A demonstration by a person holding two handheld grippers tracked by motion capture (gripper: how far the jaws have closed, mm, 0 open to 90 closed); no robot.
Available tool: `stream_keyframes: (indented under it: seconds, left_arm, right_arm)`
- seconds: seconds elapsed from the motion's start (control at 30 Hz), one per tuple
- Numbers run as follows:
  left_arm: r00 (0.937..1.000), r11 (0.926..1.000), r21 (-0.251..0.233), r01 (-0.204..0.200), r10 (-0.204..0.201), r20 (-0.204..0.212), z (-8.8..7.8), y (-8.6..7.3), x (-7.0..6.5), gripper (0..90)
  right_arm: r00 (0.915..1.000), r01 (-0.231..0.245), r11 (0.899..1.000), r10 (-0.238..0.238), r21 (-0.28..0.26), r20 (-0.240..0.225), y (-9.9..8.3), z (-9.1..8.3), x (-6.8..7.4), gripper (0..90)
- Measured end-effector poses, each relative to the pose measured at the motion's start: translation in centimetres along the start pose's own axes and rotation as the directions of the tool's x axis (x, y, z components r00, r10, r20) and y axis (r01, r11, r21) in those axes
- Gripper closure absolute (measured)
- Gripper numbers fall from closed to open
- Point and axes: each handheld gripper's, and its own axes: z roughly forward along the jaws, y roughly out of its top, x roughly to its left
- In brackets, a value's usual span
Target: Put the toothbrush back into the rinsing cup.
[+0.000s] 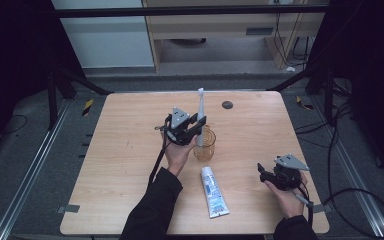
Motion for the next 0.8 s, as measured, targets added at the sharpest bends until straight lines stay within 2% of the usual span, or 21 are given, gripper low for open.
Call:
stream_keyframes:
  seconds: [0.5,0.7,0.8]
  left_arm:
    - [0.9997,0.9987,0.047,-0.020,0.020,0.011,-0.2,-2.1,0.1,66.8]
    - [0.9988,0.9962,0.075,-0.045,0.043,0.026,-0.3,-2.6,0.1,66.8]
    - [0.9988,0.9965,0.072,-0.042,0.040,0.029,-0.3,-3.0,0.1,66.8]
  right_arm:
    - [1.0000,0.001,1.000,-0.001,0.004,0.001,0.0,0.0,0.1,24.5]
    - [1.0000,0.001,1.000,-0.001,0.004,0.002,0.0,0.0,0.1,24.4]
    - [1.0000,0.001,1.000,-0.001,0.004,0.001,0.0,0.0,0.2,24.5]
